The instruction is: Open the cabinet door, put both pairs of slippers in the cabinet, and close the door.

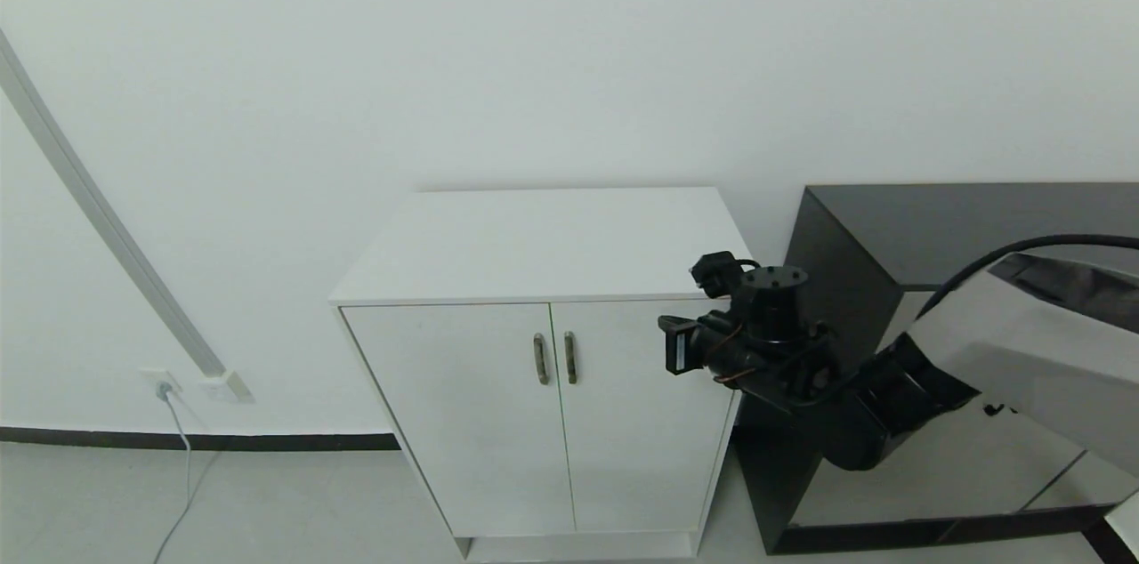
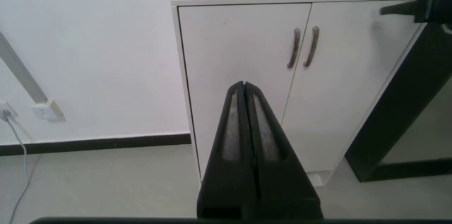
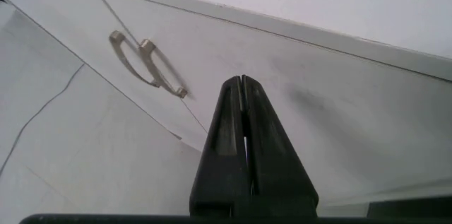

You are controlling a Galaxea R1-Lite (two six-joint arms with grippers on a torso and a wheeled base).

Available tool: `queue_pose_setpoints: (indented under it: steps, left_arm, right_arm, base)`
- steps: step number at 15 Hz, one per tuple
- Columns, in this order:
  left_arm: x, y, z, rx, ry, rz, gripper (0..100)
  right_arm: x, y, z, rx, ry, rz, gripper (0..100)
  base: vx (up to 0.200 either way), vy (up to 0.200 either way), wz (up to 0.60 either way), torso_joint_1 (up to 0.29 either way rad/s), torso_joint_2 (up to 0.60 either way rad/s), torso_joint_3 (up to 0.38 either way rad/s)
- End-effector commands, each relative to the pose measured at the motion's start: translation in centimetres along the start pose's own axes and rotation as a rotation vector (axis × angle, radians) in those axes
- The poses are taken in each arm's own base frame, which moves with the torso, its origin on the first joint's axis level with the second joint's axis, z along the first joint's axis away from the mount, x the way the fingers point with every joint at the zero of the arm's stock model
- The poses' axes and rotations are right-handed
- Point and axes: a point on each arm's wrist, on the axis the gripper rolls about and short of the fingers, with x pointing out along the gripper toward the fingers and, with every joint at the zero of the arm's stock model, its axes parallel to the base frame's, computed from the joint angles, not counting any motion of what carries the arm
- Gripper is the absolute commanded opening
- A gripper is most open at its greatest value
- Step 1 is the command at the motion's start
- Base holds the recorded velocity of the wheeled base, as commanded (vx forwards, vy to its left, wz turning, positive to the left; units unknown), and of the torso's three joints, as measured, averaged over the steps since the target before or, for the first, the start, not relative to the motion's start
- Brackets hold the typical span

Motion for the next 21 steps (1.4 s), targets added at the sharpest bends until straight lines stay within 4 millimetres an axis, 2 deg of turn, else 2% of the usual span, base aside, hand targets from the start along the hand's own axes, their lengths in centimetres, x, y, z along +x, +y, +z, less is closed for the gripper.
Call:
queue_pose_setpoints:
  steps: [1, 5, 8, 10, 12, 15, 21]
  left_arm:
    - [0.0, 0.0, 0.0, 0.0, 0.001, 0.0, 0]
    - [0.0, 0.0, 0.0, 0.0, 0.001, 0.0, 0]
    - [0.0, 0.0, 0.0, 0.0, 0.001, 0.0, 0]
    - [0.0, 0.0, 0.0, 0.0, 0.001, 0.0, 0]
    - [0.0, 0.0, 0.0, 0.0, 0.001, 0.0, 0]
    - [0.0, 0.0, 0.0, -0.002, 0.001, 0.0, 0]
    - [0.0, 0.0, 0.0, -0.005, 0.001, 0.0, 0]
  right_arm:
    - [-4.9, 0.3, 2.6, 0.0, -0.052, -0.002, 0]
    - [-12.9, -2.3, 3.6, 0.012, -0.077, -0.141, 0]
    - [-18.5, -6.7, 3.9, 0.025, -0.117, -0.396, 0]
    - [-22.3, -8.9, 2.9, 0.044, -0.113, -0.561, 0]
    - [-25.5, -9.7, 1.8, 0.026, -0.101, -0.677, 0]
    - [-29.2, -8.5, 0.3, -0.008, -0.108, -0.709, 0]
    - [-34.1, -5.8, -2.2, -0.035, -0.064, -0.701, 0]
  base:
    - [0.0, 0.0, 0.0, 0.0, 0.0, 0.0]
    - [0.0, 0.0, 0.0, 0.0, 0.0, 0.0]
    - [0.0, 0.0, 0.0, 0.0, 0.0, 0.0]
    - [0.0, 0.0, 0.0, 0.0, 0.0, 0.0]
    - [0.0, 0.0, 0.0, 0.0, 0.0, 0.0]
    - [0.0, 0.0, 0.0, 0.0, 0.0, 0.0]
    - [0.0, 0.0, 0.0, 0.0, 0.0, 0.0]
